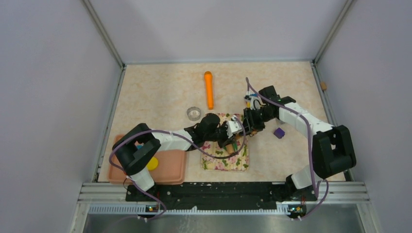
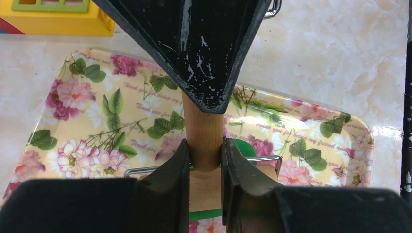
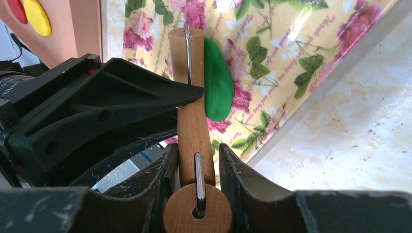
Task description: Roll out the dumpling wrappers from the dough
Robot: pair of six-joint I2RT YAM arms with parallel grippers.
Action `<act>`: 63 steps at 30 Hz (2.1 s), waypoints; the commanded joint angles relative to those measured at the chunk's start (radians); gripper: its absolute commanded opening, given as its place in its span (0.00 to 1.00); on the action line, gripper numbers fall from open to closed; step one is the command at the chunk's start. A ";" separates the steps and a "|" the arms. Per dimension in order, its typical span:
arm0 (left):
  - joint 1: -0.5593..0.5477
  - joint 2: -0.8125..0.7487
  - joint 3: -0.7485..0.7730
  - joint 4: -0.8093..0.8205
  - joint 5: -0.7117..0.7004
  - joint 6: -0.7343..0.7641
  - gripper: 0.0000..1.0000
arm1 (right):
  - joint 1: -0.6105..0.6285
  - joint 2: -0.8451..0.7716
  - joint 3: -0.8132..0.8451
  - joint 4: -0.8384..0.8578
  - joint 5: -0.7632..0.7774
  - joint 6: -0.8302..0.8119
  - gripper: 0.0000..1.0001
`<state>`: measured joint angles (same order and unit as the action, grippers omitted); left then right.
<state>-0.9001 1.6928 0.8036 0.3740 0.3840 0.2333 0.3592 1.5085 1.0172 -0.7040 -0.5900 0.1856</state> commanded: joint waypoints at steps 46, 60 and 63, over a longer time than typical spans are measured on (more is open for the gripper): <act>0.061 -0.103 0.053 -0.195 0.050 -0.011 0.00 | 0.091 0.024 0.205 -0.114 0.197 -0.105 0.00; 0.065 -0.141 0.018 -0.256 0.068 -0.007 0.00 | 0.086 0.059 0.208 -0.097 0.144 -0.101 0.00; 0.068 -0.136 0.006 -0.257 0.056 -0.002 0.00 | 0.087 0.077 0.185 -0.077 0.143 -0.089 0.00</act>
<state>-0.8421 1.5940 0.8413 0.1741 0.4179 0.2333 0.4690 1.5738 1.2171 -0.8288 -0.5106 0.1234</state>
